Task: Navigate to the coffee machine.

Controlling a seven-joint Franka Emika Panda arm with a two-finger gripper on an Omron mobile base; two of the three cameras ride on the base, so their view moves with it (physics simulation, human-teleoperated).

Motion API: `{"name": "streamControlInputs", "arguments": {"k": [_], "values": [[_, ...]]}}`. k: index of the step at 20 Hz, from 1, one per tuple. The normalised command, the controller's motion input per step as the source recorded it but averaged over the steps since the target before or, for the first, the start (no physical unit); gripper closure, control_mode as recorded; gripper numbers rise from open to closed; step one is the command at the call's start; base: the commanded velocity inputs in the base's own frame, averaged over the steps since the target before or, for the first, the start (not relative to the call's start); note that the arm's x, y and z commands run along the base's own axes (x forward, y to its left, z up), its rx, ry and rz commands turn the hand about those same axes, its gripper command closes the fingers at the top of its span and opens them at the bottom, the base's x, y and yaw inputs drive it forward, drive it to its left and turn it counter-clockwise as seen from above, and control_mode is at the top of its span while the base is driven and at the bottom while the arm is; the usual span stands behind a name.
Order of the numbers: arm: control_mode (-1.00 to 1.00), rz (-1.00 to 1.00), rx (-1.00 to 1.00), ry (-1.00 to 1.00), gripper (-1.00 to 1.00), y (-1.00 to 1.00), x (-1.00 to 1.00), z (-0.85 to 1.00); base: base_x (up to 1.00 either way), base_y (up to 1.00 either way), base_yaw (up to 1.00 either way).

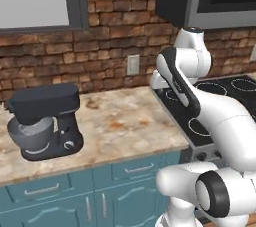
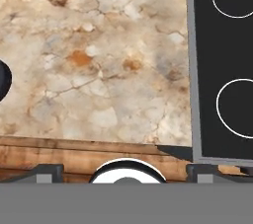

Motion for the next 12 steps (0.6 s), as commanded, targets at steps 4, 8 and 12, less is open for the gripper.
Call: {"name": "streamControlInputs", "arguments": {"k": [4, 8, 12], "values": [[1.0, 0.0, 0.0, 0.0, -1.0, 0.0, 0.0, 0.0, 0.0, -1.0, -0.05], [1.0, 0.0, 0.0, 0.0, -1.0, 0.0, 0.0, 0.0, -0.01, -1.0, -0.04], [1.0, 0.0, 0.0, 0.0, -1.0, 0.0, 0.0, 0.0, 0.0, -1.0, -0.03]]}}
